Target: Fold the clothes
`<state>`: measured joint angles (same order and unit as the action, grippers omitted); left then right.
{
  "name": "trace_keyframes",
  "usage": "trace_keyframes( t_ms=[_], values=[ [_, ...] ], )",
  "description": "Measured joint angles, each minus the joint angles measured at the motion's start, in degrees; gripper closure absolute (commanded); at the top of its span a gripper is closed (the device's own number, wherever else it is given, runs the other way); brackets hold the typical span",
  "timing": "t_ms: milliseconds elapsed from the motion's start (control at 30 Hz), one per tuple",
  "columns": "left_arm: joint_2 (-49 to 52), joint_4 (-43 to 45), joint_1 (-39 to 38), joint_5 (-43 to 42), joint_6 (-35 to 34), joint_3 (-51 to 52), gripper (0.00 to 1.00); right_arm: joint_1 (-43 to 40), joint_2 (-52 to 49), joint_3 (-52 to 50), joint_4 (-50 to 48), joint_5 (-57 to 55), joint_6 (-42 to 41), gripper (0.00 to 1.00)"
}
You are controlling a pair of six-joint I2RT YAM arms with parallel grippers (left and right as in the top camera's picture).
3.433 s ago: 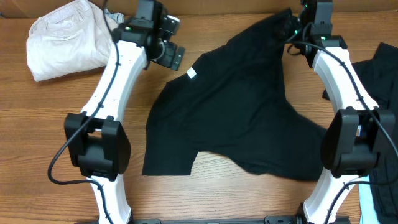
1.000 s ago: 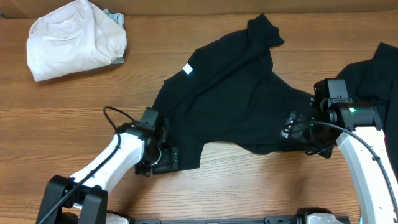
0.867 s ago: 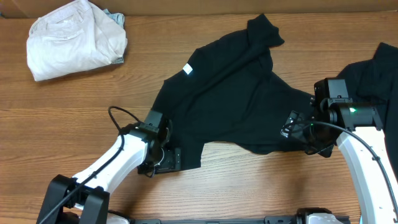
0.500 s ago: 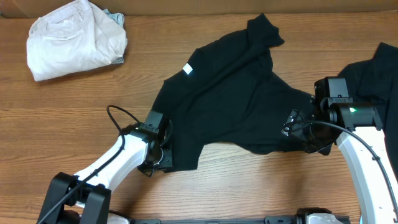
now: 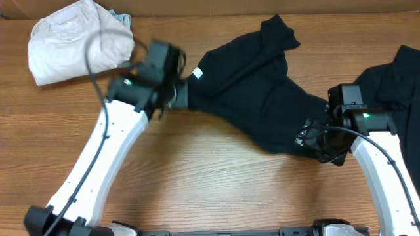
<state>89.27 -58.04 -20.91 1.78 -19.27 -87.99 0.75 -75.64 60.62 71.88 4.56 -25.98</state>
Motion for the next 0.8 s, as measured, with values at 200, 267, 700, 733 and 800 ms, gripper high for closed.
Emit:
trace_keyframes(
  t_ms=[200, 267, 700, 733, 800],
  values=[
    [-0.02, -0.26, 0.33, 2.08, 1.36, -12.79, 0.96, 0.00, -0.57, -6.69, -6.16, 0.63, -1.25, 0.24],
    [-0.07, -0.26, 0.35, 2.60, 1.49, -13.46, 0.96, 0.00, -0.61, -9.38, -9.66, 0.98, -1.66, 0.24],
    [-0.04, -0.68, 2.12, 3.67, 1.75, -13.49, 0.96, 6.10, -1.16, -23.61, -25.38, 2.91, -8.33, 0.51],
    [-0.04, -0.68, 2.19, 3.67, 1.75, -13.49, 0.96, 6.10, -1.18, -23.67, -25.44, 2.64, -9.18, 0.55],
    [-0.04, -0.66, 2.23, 3.67, 1.75, -13.49, 0.96, 6.10, -1.18, -23.67, -25.86, 1.84, -10.51, 0.67]
  ],
)
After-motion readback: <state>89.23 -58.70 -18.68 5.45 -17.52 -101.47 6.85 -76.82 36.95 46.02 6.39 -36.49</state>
